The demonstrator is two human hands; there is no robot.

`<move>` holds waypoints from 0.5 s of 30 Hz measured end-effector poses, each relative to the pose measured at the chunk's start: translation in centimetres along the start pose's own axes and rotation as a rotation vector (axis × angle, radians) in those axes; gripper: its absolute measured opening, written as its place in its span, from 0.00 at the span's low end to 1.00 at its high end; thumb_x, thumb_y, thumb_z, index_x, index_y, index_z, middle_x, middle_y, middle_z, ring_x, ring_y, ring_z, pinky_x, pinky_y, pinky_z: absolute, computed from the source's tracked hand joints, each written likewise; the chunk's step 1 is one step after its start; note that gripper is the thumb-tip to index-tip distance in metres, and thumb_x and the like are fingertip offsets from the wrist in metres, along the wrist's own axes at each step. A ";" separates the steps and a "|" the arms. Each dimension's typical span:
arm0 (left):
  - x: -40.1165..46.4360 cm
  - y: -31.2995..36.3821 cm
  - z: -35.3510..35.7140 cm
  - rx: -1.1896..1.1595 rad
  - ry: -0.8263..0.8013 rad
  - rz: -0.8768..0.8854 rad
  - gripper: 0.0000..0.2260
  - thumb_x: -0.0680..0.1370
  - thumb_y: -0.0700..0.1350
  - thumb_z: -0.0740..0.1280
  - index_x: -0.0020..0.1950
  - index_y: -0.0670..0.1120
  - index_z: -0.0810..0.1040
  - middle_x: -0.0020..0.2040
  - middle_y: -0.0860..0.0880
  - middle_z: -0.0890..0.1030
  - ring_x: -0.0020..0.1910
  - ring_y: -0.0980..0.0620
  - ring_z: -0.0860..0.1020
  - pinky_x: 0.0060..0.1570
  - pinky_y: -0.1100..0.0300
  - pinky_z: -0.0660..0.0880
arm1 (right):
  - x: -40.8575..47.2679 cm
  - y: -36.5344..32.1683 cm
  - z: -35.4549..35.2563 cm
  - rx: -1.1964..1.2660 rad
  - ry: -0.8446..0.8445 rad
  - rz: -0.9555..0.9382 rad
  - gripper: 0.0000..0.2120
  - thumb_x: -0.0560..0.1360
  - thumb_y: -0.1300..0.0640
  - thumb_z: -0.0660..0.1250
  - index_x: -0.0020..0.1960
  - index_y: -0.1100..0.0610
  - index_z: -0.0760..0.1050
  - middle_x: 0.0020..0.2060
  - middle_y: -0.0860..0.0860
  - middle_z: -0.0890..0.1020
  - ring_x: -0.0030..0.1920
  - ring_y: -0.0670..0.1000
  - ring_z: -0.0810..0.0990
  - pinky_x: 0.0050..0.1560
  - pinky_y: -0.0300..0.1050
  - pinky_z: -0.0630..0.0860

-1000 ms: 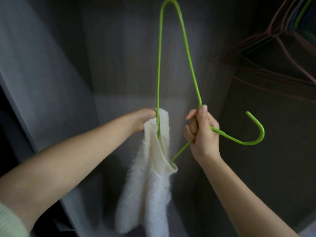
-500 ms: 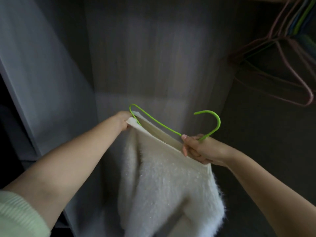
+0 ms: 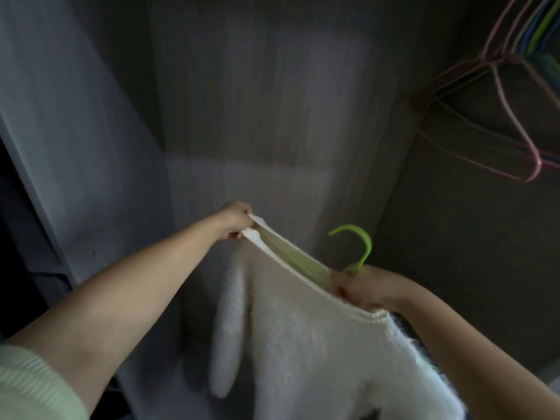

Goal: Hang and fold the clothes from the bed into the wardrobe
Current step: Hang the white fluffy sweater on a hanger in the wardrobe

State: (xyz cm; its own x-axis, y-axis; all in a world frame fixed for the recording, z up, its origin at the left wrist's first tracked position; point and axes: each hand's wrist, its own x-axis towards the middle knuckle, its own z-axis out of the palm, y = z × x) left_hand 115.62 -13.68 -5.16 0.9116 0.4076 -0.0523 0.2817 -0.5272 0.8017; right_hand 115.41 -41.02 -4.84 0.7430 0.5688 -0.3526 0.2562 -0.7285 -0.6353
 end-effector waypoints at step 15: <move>-7.5 1.8 1.7 -0.325 -0.125 0.134 0.21 0.79 0.53 0.64 0.70 0.51 0.66 0.65 0.50 0.74 0.56 0.59 0.75 0.53 0.62 0.74 | 6.6 -10.0 -3.1 1.215 -0.119 0.052 0.15 0.80 0.66 0.51 0.35 0.58 0.65 0.17 0.49 0.66 0.16 0.43 0.66 0.18 0.32 0.66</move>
State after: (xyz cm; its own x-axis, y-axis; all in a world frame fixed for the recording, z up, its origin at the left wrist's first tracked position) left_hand 109.82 -18.90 -4.36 0.9692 0.2461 0.0101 0.0656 -0.2974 0.9525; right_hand 119.70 -31.16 1.30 0.6579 0.6272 -0.4169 -0.5637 0.0430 -0.8248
